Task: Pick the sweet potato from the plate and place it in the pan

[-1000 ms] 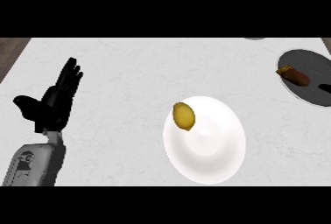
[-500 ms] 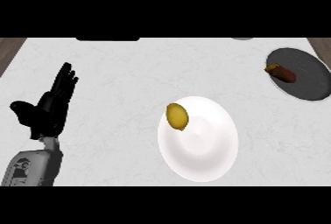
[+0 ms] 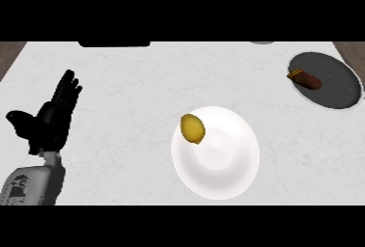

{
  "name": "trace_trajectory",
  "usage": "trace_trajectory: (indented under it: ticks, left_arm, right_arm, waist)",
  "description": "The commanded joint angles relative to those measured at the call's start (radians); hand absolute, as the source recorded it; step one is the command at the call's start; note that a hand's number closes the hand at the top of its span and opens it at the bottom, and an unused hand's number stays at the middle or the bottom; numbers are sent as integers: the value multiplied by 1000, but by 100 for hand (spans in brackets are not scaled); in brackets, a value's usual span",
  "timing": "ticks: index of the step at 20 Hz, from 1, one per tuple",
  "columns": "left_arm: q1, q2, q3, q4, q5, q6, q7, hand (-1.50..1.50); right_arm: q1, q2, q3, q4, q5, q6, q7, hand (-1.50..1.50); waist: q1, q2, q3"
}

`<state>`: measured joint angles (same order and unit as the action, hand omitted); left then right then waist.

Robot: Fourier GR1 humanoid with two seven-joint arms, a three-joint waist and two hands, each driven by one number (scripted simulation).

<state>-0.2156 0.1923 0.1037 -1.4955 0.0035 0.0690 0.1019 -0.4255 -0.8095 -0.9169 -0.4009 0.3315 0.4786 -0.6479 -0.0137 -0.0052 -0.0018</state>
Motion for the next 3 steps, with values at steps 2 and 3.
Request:
trace_trajectory:
  ticks: [2,3]
  left_arm:
    - [-27,9,23,76,-1,-11,-40,0]
    - [-26,-10,3,33,-9,8,3,0]
  right_arm:
    - [86,80,40,-221,-63,50,61,-150]
    - [141,73,30,-271,-81,68,81,-150]
  waist:
    - [-7,-1,-2]
    - [-8,-2,-1]
